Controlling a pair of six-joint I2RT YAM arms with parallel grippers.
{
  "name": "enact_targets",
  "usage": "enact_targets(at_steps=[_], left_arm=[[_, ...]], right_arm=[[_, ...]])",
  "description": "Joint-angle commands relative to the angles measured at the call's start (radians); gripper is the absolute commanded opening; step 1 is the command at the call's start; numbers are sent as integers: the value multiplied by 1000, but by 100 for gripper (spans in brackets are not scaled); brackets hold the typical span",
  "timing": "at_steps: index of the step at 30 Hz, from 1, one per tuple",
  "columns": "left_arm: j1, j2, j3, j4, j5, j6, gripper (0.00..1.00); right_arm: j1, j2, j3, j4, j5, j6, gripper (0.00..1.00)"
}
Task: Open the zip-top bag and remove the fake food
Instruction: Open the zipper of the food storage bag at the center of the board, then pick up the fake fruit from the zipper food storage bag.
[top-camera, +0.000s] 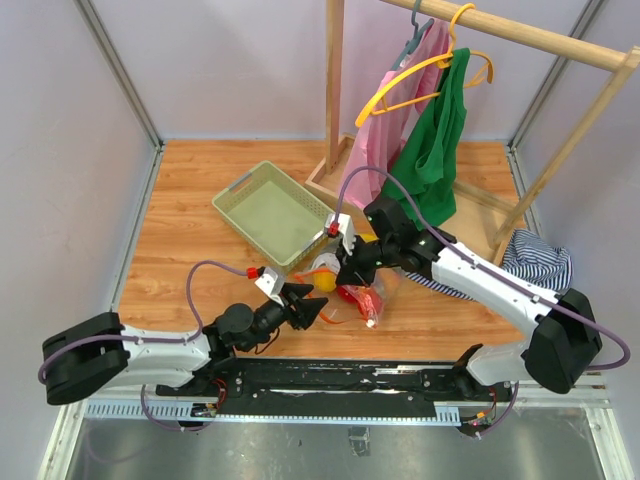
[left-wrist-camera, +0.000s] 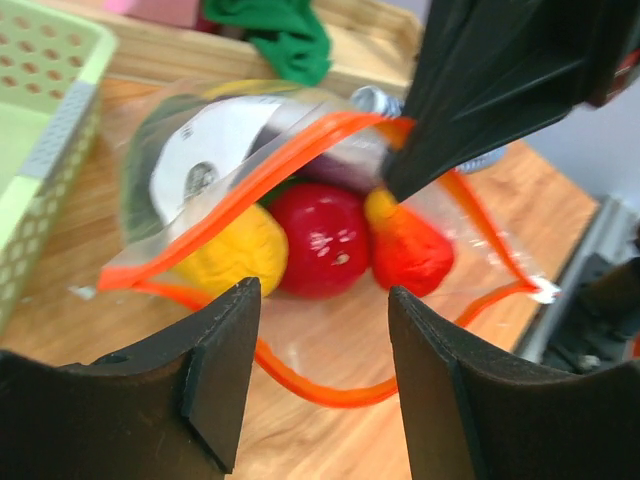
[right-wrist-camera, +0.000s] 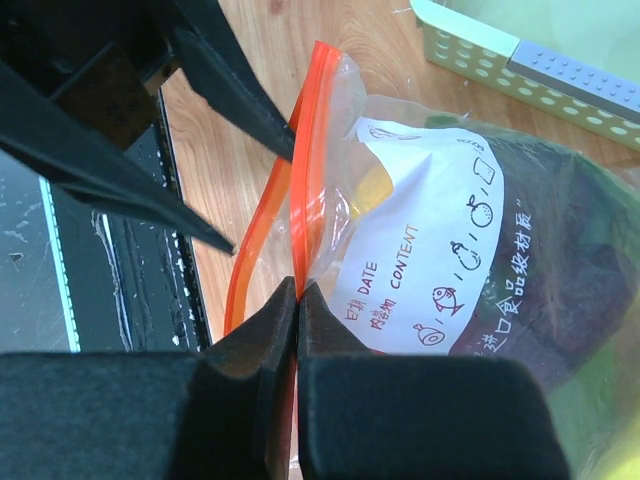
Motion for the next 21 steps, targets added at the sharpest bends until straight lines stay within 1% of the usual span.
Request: enact_targets(at_steps=[1, 4, 7, 9, 13, 16, 18, 19, 21], left_arm=[[-8, 70, -14, 144, -145, 103, 60], [-7, 116, -5, 155, -196, 75, 65], [-8, 120, -9, 171, -231, 50, 70], [-5, 99, -5, 126, -242, 37, 75], [21, 38, -16, 9, -211, -2, 77], [40, -15, -36, -80, -192, -51, 78], [56, -41, -51, -130, -172, -90, 80], [62, -48, -56, -143, -163, -104, 81], [73, -52, -59, -169, -144, -126, 83]], right_arm=[[-21, 4, 41, 16, -107, -7, 1], [-21, -4, 42, 1, -248, -40, 1], [-18, -6, 34, -5, -324, -73, 1], [6, 6, 45, -30, -353, -101, 1], [77, 34, 70, -64, -275, -138, 1], [77, 50, 72, -67, -214, -144, 1], [76, 49, 70, -79, -204, -166, 1], [76, 48, 68, -82, -207, -173, 2], [76, 48, 74, -107, -224, -204, 21]])
